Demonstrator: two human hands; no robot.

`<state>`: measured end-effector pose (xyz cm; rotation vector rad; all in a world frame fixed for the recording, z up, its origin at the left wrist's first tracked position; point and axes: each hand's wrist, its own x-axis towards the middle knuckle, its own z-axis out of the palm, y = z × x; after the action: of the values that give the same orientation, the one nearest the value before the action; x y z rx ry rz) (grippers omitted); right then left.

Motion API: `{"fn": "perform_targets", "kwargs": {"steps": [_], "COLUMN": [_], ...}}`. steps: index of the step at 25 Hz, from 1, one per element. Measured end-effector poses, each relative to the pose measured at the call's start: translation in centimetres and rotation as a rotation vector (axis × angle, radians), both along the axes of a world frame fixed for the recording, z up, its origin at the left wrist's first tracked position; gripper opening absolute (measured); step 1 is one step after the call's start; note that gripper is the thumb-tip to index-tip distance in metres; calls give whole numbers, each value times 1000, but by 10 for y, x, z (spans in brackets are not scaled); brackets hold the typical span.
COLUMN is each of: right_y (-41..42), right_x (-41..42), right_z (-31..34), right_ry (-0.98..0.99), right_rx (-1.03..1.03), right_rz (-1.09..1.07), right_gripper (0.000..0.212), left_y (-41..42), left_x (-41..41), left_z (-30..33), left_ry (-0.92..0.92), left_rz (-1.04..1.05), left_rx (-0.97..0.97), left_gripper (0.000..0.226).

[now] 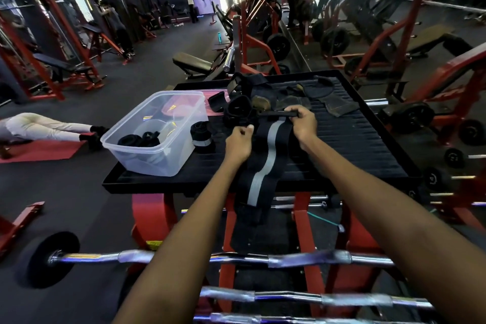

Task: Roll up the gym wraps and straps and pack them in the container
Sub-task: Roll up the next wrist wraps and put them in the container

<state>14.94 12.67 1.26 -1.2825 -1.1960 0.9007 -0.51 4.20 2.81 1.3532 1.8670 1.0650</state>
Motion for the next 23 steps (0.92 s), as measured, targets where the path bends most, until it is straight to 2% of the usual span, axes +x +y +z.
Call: {"fn": "perform_targets", "kwargs": {"steps": [3, 5, 6, 9, 10, 11, 14, 17, 19, 21, 23], "right_y": [3, 5, 4, 6, 7, 7, 9, 9, 12, 20, 27], "right_x": [-3, -5, -6, -8, -9, -9, -10, -9, -11, -13, -12], "right_z": [-1, -5, -7, -12, -14, -15, -14, -8, -7, -12, -20], "right_ry": [-28, 17, 44, 95, 116, 127, 135, 252, 307, 191, 40], "right_rx": [4, -5, -7, -10, -18, -28, -41, -100, -102, -35, 38], "right_rz": [75, 141, 181, 275, 292, 299, 297, 336, 370, 334, 300], "right_gripper": [34, 36, 37, 38, 37, 37, 37, 38, 32, 16, 15], "left_y": [26, 43, 51, 92, 100, 105, 80, 81, 87, 93, 97], "left_x": [3, 2, 1, -8, -10, -12, -2, 2, 3, 3, 1], "left_z": [5, 0, -8, -55, -64, -67, -31, -23, -23, -27, -34], "left_ry": [-321, -437, -462, -522, -568, -609, -693, -675, -636, -597, -562], "left_rz": [-8, -15, -11, 44, 32, 17, -12, -46, -44, -33, -10], "left_rx": [30, 24, 10, -33, -50, -65, -74, -64, -20, 28, 64], "left_gripper": [35, 38, 46, 94, 99, 95, 59, 35, 35, 36, 35]}}
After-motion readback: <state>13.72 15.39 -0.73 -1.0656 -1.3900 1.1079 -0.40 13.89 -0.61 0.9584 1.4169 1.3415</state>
